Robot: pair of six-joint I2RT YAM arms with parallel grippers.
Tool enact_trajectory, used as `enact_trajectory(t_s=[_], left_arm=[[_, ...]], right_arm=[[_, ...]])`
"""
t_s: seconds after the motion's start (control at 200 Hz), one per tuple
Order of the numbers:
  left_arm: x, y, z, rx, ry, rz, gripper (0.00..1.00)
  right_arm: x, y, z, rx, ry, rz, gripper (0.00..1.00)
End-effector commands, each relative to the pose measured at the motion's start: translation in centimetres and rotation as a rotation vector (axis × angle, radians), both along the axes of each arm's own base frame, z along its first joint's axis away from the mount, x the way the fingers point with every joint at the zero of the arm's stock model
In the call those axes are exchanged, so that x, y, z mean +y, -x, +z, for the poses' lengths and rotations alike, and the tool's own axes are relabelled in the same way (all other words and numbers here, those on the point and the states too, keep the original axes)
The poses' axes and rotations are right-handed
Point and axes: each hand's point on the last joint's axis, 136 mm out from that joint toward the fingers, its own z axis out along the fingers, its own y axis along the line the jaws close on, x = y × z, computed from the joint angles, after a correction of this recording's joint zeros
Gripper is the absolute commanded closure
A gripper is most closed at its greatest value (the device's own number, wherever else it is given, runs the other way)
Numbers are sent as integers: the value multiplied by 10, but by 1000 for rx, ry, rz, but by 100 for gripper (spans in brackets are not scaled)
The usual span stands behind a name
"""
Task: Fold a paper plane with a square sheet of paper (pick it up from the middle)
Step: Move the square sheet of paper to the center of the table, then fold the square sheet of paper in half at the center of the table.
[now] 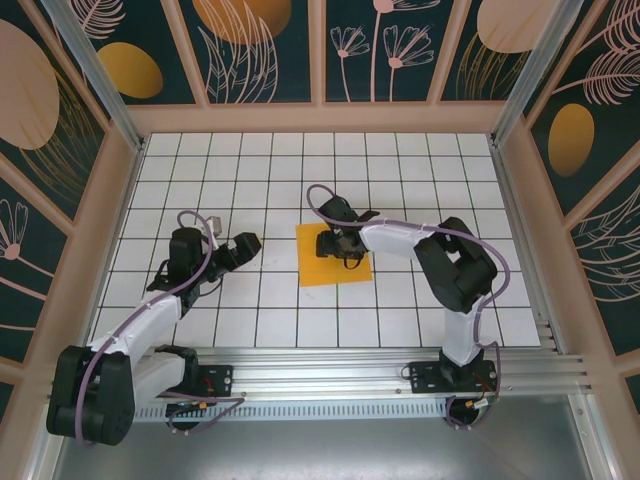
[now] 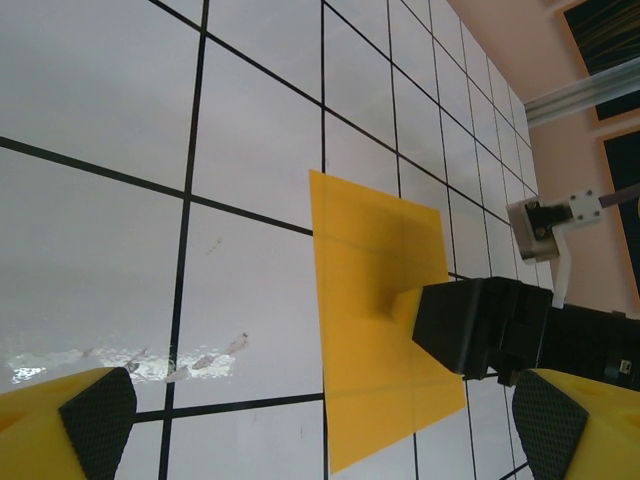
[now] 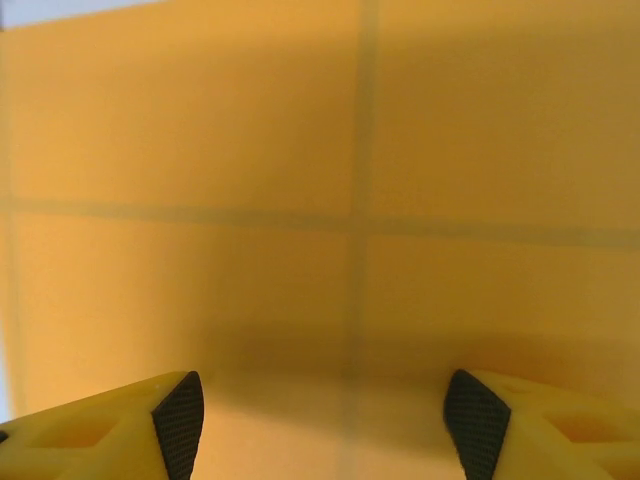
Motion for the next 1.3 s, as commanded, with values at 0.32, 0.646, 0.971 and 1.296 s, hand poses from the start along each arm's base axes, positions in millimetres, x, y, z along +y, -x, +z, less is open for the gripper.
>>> enact_trajectory(t_s=[0.32,0.646,0.971,1.296], left_arm=[[-14,3,8,-32,27,-59,2],[-17,3,6,-42,18,-70,2],[-17,-3,6,-39,11,-70,2],[-17,0,-3,-13,-4,-77,1]], right_arm=[[-4,36,-10,96,-120,-281,32],[-29,-3,83,-200,157,-149,1],[-4,19,32,45,10,-159,8],[-2,14,10,21,246,-174,3]])
